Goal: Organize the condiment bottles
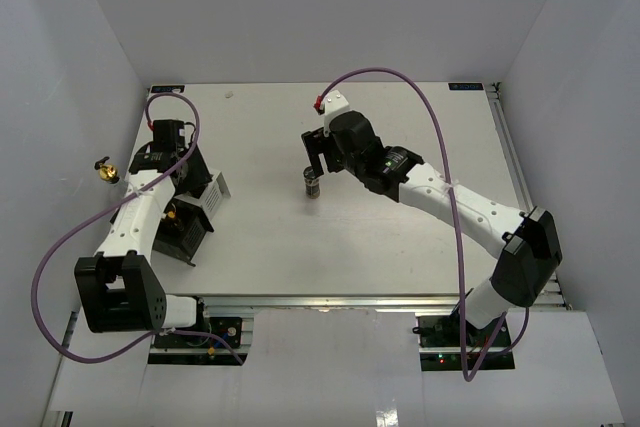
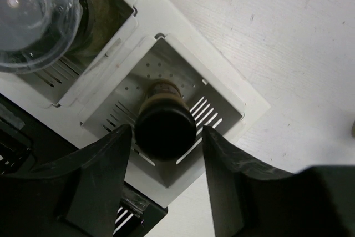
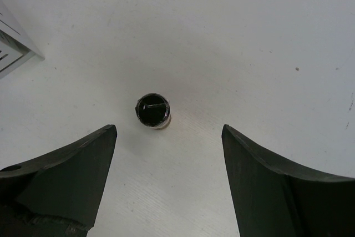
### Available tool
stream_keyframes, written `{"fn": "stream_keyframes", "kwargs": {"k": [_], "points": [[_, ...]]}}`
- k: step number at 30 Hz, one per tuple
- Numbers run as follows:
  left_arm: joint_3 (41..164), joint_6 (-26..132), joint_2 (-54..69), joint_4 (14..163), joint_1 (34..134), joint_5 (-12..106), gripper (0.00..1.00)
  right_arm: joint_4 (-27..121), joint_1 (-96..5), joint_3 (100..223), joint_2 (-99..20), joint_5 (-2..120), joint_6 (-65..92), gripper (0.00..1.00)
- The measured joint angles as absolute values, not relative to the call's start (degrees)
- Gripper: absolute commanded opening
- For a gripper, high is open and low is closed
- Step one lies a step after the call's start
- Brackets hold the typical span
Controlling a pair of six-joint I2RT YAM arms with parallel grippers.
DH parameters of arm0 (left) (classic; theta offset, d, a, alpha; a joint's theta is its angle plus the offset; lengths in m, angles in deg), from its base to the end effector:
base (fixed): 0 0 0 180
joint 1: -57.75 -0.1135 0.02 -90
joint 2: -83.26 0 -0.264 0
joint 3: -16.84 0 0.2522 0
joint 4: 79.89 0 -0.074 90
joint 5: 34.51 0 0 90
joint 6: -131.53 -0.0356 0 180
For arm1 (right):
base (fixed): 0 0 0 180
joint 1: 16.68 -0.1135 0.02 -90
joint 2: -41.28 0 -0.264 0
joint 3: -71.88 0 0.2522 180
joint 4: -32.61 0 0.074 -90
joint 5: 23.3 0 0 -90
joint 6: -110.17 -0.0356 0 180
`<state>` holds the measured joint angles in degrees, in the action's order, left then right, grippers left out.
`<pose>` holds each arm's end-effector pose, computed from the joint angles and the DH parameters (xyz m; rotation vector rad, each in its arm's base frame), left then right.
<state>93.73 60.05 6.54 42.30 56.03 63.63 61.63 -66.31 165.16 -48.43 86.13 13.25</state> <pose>0.2698 0.0131 0.2789 -0.5023 2.5130 0.0718 0.2471 0.2723 0.3470 -0.5239 1.9303 0.2951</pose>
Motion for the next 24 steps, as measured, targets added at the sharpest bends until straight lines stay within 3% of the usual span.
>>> {"fn": "stream_keyframes", "kwargs": {"k": [6, 15, 24], "points": [[93.65, 60.07, 6.59, 43.3, 55.96, 63.66, 0.78, 61.59, -66.31, 164.71, -48.4, 86.36, 13.28, 0.83], [94.24, 60.08, 6.93, 42.59, 55.96, 63.49, 0.83, 61.65, -66.31, 163.63, -47.81, 87.16, 13.35, 0.84], [108.36, 58.75, 6.75, 36.78, 55.97, 56.31, 0.86, 62.04, -66.06, 163.24, -45.16, 88.13, 14.69, 0.84]]}}
